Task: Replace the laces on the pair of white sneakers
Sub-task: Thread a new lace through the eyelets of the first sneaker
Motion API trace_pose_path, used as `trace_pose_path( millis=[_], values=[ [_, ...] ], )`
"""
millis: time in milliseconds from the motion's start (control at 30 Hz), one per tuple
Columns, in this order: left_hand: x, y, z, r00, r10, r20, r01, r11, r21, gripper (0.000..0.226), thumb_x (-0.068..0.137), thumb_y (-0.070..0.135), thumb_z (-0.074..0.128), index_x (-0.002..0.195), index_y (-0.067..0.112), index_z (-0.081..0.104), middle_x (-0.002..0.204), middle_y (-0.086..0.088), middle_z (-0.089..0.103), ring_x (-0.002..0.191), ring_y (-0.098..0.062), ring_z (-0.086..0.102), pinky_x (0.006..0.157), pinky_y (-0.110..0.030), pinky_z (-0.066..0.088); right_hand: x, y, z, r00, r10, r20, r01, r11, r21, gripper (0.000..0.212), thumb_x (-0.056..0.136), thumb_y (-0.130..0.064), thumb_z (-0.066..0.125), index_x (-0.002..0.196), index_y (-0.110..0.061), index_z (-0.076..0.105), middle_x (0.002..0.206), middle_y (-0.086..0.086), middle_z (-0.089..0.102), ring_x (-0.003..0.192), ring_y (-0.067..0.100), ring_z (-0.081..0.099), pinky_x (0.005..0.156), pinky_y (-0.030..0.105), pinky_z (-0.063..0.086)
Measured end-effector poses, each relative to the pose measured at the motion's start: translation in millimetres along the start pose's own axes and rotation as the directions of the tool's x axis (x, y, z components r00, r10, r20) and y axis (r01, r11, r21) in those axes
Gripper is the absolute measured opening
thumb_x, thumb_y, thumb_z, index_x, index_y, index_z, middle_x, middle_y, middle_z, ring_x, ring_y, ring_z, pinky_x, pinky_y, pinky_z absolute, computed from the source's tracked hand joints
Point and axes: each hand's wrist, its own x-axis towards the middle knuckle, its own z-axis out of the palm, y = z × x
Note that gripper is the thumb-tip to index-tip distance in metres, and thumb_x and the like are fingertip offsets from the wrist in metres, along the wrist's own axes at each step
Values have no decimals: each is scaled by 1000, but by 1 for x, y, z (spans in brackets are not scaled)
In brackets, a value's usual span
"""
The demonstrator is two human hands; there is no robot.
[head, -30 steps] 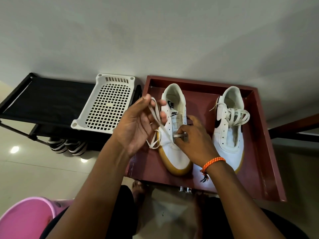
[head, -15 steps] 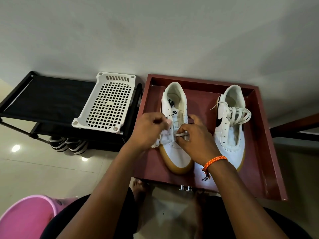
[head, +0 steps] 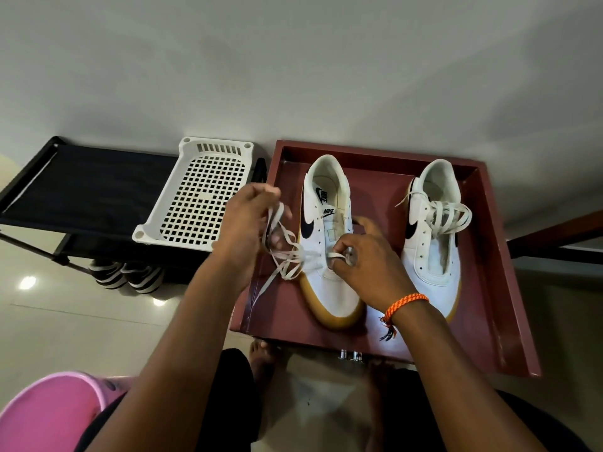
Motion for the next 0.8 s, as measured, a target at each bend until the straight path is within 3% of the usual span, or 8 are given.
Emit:
trace_pose_path(
  millis=[33, 100, 167, 300, 533, 633, 733, 800],
  values=[
    [1, -6, 1, 998, 60, -3, -56, 946, 320, 19, 106, 40, 56, 102, 21, 61, 77, 9, 68, 58, -10, 59, 61, -31, 46, 0, 0, 0, 1000, 0, 1, 0, 1000, 6, 8, 89, -30, 81, 90, -26, 74, 163, -2, 38, 124, 29, 64, 95, 38, 57],
    [1, -23, 4, 989, 54, 141, -146, 563, 814, 37, 95, 71, 50, 92, 36, 64, 85, 13, 69, 77, -11, 68, 72, -34, 52, 0, -1, 0, 1000, -4, 3, 4, 1000, 13, 8, 89, -30, 81, 89, -26, 75, 163, -2, 39, 124, 28, 64, 95, 39, 58],
    [-1, -38, 12, 967, -55, 249, -221, 305, 926, 40, 93, 73, 54, 77, 37, 62, 90, 11, 66, 88, -17, 68, 78, -37, 55, 0, -3, -2, 1000, -1, 5, 1, 1000, 0, 7, 90, -30, 80, 89, -25, 75, 163, -1, 38, 125, 26, 63, 94, 37, 57],
    [5, -41, 14, 948, 85, 306, -307, 493, 814, 34, 104, 36, 67, 72, 24, 70, 90, 5, 59, 85, -19, 64, 75, -34, 49, -3, -6, -5, 1000, 10, 24, -10, 1000, 0, 7, 88, -30, 81, 90, -27, 75, 164, -1, 37, 129, 28, 60, 97, 36, 53],
    [5, -22, 6, 987, 66, 148, -123, 897, 424, 42, 107, 32, 63, 72, 8, 67, 71, -4, 65, 65, -30, 52, 68, -41, 44, -6, -12, -7, 999, 35, 20, -36, 999, 4, 14, 87, -27, 84, 96, -30, 75, 168, -3, 31, 145, 27, 45, 106, 32, 41],
    [9, -20, 2, 992, 113, 63, -129, 888, 442, 44, 105, 42, 59, 75, 10, 68, 74, -17, 70, 63, -43, 61, 69, -50, 55, -8, -20, -5, 983, -123, -136, 113, 991, -76, 23, 81, -18, 83, 95, -32, 70, 171, -3, 24, 154, 25, 25, 113, 34, 32],
    [11, -24, 0, 975, 222, -3, -173, 768, 617, 25, 106, 30, 62, 85, 20, 71, 79, 1, 72, 71, -19, 65, 73, -37, 51, -13, -27, 3, 952, -272, -140, 257, 959, -116, 18, 81, -26, 83, 95, -32, 74, 175, -3, 15, 160, 23, 12, 118, 30, 20],
    [10, -28, 2, 943, 331, 4, -228, 641, 733, 5, 101, 26, 66, 98, 25, 69, 96, 7, 71, 95, -16, 64, 90, -31, 42, -18, -29, 12, 964, -260, -61, 240, 944, -224, 17, 86, -37, 80, 101, -35, 74, 178, -3, 0, 163, 27, -2, 117, 48, 25]
  ],
)
